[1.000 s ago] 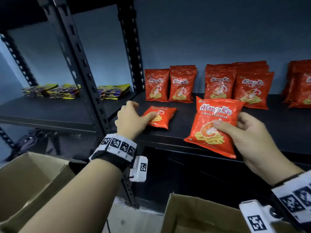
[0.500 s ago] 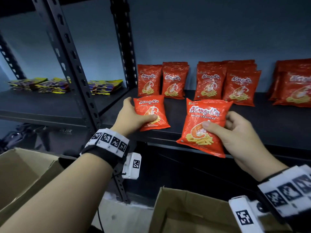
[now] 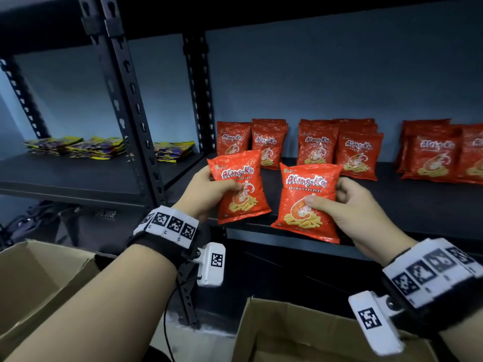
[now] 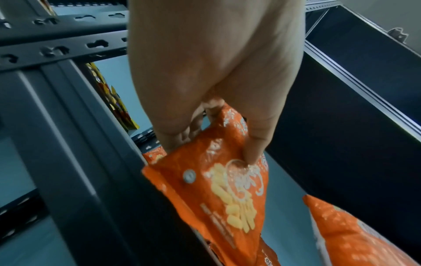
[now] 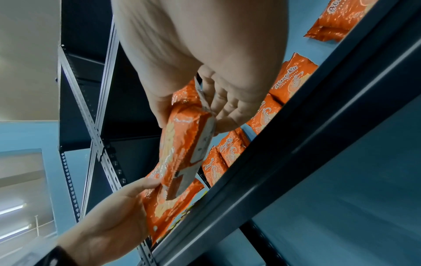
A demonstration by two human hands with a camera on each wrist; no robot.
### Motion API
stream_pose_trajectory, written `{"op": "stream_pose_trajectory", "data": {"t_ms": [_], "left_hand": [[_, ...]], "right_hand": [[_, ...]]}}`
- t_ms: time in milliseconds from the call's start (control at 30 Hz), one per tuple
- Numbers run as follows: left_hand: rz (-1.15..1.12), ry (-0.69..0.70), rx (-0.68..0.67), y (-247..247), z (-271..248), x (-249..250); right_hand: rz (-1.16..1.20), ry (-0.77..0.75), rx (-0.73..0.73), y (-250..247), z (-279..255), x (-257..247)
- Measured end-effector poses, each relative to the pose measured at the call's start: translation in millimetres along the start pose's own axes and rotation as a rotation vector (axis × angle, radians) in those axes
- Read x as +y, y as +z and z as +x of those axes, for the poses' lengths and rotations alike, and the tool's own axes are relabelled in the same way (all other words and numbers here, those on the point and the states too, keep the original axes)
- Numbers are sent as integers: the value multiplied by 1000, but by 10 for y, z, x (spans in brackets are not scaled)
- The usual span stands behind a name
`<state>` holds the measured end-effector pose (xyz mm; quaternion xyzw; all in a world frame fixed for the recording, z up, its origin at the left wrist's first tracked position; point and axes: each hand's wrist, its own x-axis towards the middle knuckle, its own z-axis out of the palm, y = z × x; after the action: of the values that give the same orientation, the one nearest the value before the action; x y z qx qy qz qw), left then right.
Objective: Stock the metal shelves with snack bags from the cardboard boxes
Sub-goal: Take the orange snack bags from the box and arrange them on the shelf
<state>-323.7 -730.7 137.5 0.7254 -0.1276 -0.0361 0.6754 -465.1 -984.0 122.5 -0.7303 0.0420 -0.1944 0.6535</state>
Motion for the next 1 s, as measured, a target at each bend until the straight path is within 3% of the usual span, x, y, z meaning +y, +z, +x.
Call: {"op": "stream_pose_trajectory", "data": {"t_ms": [167, 400, 733, 1000], "left_hand": [[56, 34, -22, -146, 118, 183], [112, -2, -60, -306, 767, 463], [298, -80, -39, -322, 1869, 379], [326, -123, -156, -334, 2432, 85]], "right_hand": [[-53, -7, -25, 43, 389, -219], [-252, -45, 9, 272, 1156, -483], [-498, -25, -62, 502, 2221, -157], [-582, 83, -119, 565, 2700, 62]]}}
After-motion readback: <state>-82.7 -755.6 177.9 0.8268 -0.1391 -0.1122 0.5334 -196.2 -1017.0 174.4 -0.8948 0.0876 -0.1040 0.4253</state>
